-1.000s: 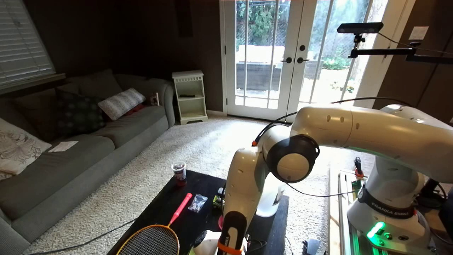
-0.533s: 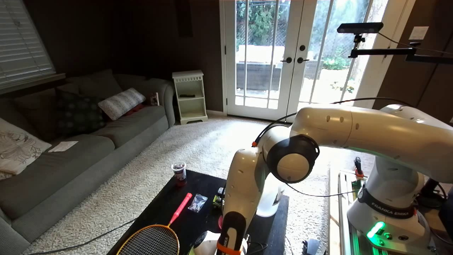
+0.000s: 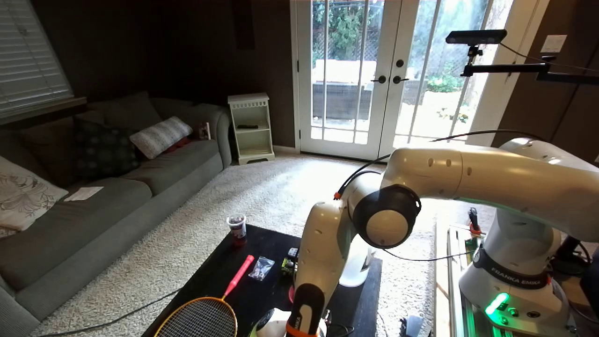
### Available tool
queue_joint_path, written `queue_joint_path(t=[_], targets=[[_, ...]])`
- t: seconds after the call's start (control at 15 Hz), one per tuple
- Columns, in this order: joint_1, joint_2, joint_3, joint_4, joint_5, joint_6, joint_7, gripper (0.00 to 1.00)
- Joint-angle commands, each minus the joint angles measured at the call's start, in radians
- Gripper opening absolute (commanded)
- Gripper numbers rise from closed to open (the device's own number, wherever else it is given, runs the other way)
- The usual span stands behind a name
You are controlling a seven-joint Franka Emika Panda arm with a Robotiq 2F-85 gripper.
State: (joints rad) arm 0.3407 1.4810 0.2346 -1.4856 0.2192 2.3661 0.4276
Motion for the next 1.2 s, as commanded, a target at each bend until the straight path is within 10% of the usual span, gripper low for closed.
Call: queue_joint_path(t=[0.0, 1.13], targets=[[0.001, 0.006, 0.000, 0.022, 0.037, -0.026, -0.010, 1.00], [0.002, 0.005, -0.007, 0.034, 0.048, -0.060, -0.004, 0.98]])
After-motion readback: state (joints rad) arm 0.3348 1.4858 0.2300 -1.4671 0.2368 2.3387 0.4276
